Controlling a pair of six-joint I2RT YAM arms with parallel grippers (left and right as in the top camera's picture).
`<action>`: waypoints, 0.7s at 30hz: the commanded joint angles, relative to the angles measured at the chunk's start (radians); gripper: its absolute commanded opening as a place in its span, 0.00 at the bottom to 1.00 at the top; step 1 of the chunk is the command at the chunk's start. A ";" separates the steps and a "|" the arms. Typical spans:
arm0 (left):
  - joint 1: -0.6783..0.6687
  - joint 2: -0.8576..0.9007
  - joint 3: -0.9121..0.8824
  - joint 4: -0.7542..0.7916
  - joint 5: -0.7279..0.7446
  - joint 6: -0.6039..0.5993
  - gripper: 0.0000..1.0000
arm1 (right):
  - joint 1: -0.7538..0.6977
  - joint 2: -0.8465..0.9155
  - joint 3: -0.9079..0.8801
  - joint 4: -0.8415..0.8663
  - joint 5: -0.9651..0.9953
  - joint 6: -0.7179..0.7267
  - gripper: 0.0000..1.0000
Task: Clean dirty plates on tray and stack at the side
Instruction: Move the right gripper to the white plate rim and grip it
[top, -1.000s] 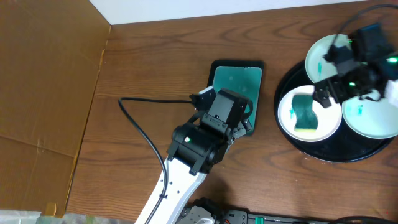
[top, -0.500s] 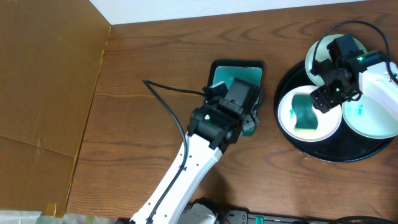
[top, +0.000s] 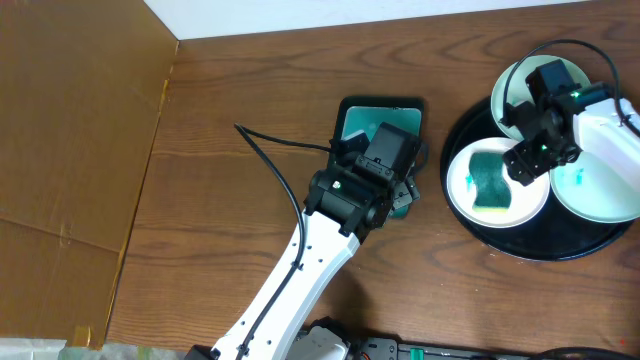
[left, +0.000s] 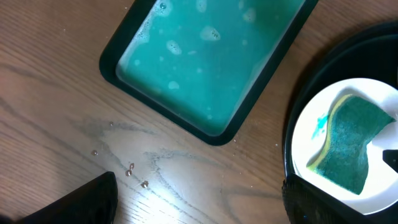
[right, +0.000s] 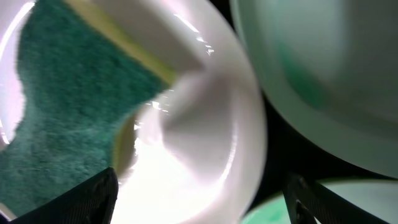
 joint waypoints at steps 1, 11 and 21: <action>0.003 0.000 0.001 0.001 -0.002 0.009 0.85 | -0.034 0.024 0.011 0.001 -0.027 -0.016 0.83; 0.003 0.000 0.001 0.002 -0.002 0.010 0.85 | -0.063 0.047 0.010 -0.001 -0.129 -0.029 0.84; 0.003 0.000 0.001 0.013 0.016 0.010 0.85 | -0.069 0.047 0.007 -0.016 -0.074 0.097 0.75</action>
